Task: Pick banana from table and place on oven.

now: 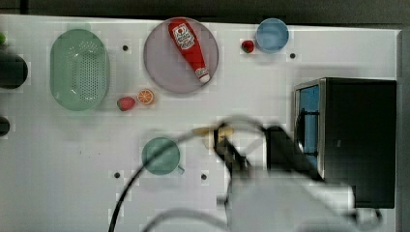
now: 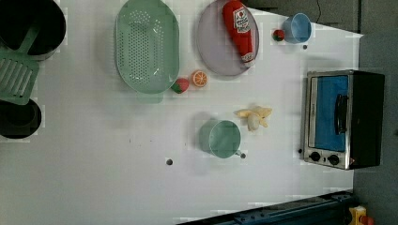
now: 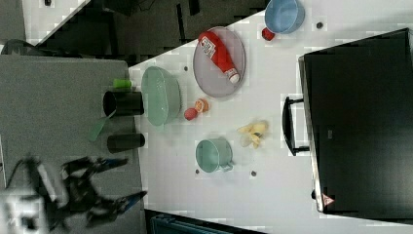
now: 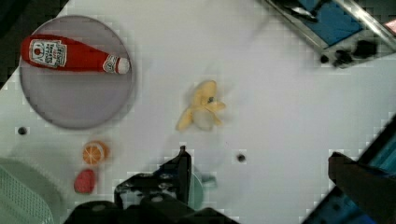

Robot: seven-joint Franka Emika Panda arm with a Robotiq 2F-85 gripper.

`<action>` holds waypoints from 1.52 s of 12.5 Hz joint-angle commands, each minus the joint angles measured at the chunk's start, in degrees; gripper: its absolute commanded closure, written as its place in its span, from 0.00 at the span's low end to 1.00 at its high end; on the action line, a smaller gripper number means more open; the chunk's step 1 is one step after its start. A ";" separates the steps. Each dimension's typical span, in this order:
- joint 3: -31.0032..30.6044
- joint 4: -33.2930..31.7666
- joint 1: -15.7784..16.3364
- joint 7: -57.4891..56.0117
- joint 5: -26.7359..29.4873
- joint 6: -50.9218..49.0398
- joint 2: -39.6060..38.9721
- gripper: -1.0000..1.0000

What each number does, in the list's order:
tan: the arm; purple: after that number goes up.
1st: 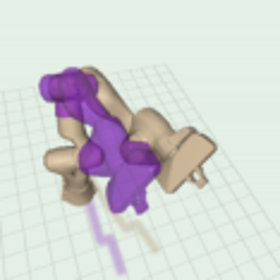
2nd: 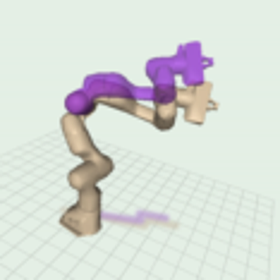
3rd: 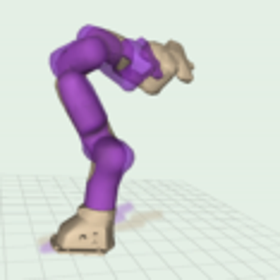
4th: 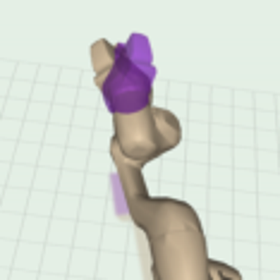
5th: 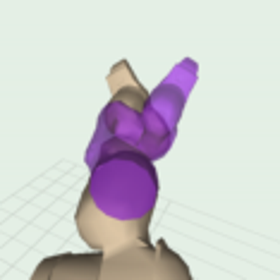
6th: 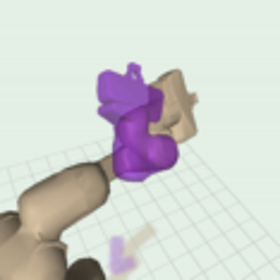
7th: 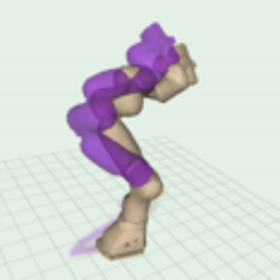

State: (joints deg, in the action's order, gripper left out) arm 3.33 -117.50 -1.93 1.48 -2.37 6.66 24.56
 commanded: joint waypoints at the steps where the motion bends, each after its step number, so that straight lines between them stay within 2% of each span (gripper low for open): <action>1: -0.79 -4.61 0.63 2.66 0.75 6.10 -11.12 0.00; 5: -0.91 -6.25 0.72 2.54 0.75 17.53 -21.69 0.00; 13: -1.16 -21.03 0.77 2.54 0.75 46.50 -33.12 0.00; 19: -1.60 -21.43 0.92 2.55 0.76 55.37 -43.25 0.00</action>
State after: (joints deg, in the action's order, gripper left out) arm 3.35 -139.88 -1.25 2.43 -1.57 60.49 -20.24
